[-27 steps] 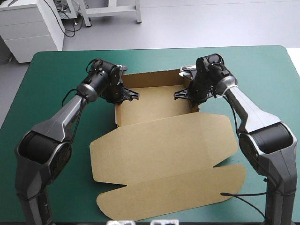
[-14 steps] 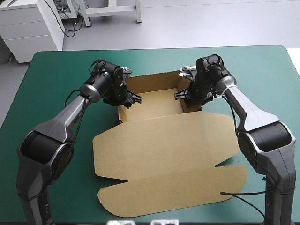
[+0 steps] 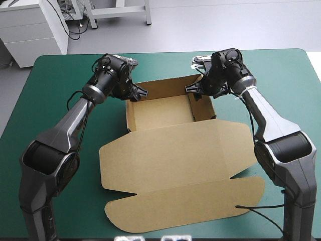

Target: Fold the box

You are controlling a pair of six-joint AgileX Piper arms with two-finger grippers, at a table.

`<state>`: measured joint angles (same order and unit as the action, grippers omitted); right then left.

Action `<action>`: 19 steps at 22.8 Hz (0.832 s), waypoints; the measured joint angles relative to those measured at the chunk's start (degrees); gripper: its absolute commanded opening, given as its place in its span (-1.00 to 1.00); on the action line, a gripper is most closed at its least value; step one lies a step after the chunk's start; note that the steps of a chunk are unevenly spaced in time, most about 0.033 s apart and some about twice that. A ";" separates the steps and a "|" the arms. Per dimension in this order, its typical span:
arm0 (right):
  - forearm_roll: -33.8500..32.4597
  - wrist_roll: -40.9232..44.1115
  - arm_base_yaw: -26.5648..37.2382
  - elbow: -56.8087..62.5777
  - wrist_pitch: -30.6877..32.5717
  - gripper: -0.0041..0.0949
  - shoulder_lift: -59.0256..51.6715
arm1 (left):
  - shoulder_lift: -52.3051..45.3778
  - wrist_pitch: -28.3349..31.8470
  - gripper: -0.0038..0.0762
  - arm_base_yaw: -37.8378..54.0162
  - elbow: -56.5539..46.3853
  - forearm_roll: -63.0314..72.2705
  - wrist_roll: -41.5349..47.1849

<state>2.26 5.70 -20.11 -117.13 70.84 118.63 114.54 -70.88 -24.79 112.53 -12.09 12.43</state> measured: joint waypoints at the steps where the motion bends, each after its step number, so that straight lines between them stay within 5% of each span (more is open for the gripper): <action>1: 0.06 0.40 0.00 -1.48 0.13 0.34 -0.06 | -0.14 -0.08 0.24 0.00 4.78 -0.86 0.00; 3: 0.12 0.91 0.00 -2.26 0.19 0.34 -1.06 | -0.62 -0.22 -0.17 0.00 11.47 -0.91 0.00; 5: 0.07 0.97 0.00 -2.34 0.31 0.34 -3.01 | -1.64 -0.59 -0.88 0.00 16.89 0.36 0.00; 19: -1.47 0.41 0.00 -2.52 0.95 0.34 -16.64 | -19.99 -0.74 -0.92 0.00 15.13 12.88 -6.51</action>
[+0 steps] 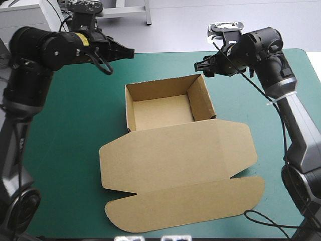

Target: Fold the box

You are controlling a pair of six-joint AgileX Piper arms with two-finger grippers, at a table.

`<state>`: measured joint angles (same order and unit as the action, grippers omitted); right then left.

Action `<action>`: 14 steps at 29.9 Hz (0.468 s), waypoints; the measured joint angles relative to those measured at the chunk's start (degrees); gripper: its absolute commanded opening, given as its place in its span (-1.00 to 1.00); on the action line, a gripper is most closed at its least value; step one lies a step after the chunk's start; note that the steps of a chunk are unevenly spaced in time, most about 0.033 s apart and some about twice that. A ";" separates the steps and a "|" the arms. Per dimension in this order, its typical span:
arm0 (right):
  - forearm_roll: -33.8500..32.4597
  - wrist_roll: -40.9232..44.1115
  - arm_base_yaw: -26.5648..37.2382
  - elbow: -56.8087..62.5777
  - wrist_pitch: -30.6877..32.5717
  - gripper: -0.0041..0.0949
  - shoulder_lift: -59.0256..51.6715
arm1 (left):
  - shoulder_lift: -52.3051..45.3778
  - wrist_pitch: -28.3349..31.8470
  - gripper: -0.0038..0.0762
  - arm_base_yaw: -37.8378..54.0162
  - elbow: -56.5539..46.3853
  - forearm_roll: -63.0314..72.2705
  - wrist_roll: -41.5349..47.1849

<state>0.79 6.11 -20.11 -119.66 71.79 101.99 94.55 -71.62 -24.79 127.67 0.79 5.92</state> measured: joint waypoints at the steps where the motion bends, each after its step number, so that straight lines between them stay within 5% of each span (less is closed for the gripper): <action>1: -0.04 -0.06 0.00 -0.05 0.00 0.34 -0.05 | -2.01 0.00 -0.92 0.00 -1.64 0.00 -0.55; 14: -1.87 -1.35 0.00 6.88 0.00 0.34 0.55 | -30.62 -0.04 -0.92 0.00 -36.33 0.16 -2.77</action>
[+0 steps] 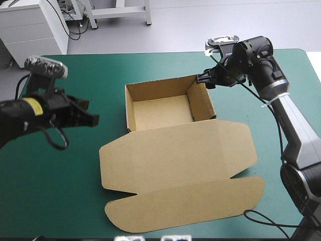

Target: Fold the box

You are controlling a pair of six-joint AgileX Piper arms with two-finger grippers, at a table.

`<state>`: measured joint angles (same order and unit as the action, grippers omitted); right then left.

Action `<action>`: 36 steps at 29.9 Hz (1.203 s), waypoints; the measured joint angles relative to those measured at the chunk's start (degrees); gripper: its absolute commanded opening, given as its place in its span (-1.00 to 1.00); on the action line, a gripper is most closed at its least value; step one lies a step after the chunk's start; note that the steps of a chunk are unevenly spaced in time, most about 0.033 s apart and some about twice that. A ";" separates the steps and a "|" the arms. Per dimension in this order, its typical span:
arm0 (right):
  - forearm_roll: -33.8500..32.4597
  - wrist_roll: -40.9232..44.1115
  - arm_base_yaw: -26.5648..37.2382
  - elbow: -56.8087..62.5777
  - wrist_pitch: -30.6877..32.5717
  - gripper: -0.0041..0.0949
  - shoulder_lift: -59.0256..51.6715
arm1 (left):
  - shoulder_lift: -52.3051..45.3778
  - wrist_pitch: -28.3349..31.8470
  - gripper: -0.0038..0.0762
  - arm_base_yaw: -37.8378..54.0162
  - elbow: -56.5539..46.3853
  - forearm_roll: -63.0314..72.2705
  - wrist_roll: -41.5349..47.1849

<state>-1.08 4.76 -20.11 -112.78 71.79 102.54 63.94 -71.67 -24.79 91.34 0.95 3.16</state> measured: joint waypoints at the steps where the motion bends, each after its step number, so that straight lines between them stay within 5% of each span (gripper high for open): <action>1: -0.13 0.00 0.00 0.22 0.00 0.34 0.33 | -1.94 0.05 -0.92 0.00 -3.11 0.00 -0.22; 12: -0.19 -1.09 0.00 0.53 -0.28 0.34 9.14 | -27.30 6.51 -0.92 0.00 -31.88 -0.18 -1.04; 22: 4.02 -2.60 0.00 0.87 -0.81 0.22 16.66 | -40.65 10.62 -0.92 0.00 -49.23 -0.40 -1.34; 25: 4.61 -3.99 0.00 2.60 -1.02 -0.02 16.97 | -42.84 12.07 -0.92 0.00 -52.95 -0.46 -1.46; 30: 3.80 -4.76 0.00 4.02 -1.02 -0.91 17.01 | -44.33 13.35 -0.92 0.00 -56.00 -0.40 -1.46; 36: 0.45 -7.17 0.00 3.83 -1.02 -0.96 15.21 | -44.33 15.71 -0.92 0.00 -56.23 -0.40 -1.47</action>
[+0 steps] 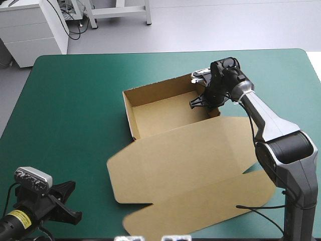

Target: Fold the box

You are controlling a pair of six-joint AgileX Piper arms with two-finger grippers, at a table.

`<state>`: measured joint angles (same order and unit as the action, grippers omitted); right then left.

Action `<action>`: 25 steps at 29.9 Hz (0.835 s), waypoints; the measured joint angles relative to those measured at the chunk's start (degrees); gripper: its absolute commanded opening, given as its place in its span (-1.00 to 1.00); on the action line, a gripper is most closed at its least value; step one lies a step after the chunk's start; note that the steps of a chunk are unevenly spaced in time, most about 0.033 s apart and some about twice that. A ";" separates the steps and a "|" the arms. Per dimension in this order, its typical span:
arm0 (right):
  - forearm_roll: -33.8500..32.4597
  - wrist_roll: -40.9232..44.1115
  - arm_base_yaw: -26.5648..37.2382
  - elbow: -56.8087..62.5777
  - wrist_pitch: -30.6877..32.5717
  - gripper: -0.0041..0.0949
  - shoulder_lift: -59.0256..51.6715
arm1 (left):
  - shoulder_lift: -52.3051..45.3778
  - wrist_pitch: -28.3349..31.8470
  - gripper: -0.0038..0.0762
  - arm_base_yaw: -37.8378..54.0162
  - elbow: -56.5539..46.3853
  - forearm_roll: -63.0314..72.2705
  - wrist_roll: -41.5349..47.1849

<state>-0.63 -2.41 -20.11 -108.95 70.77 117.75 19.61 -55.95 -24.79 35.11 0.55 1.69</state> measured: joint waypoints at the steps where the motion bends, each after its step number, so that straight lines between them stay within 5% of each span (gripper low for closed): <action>1: -1.38 -0.81 0.00 -0.31 0.15 -0.96 -0.90 | 0.00 0.10 -0.92 0.00 -0.03 0.00 0.00; 9: -18.63 -5.25 1.68 -4.53 0.46 -0.96 -10.95 | 0.00 0.18 -0.92 0.00 -0.07 -1.91 0.00; 14: -25.12 -6.16 11.50 -7.11 0.66 -0.96 -14.35 | 0.00 0.18 -0.92 0.00 -0.07 -2.22 0.00; 20: -23.97 -5.13 28.22 -7.31 0.56 -0.96 -13.51 | 0.00 0.18 -0.92 0.00 -0.07 -2.34 0.00; 25: -13.48 -4.16 41.18 -7.31 -0.73 -0.96 -10.08 | 0.00 0.18 -0.92 0.00 -0.07 -2.34 0.00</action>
<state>-14.11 -6.57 21.07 -116.26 70.05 107.67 19.61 -55.77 -24.79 35.04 -1.80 1.69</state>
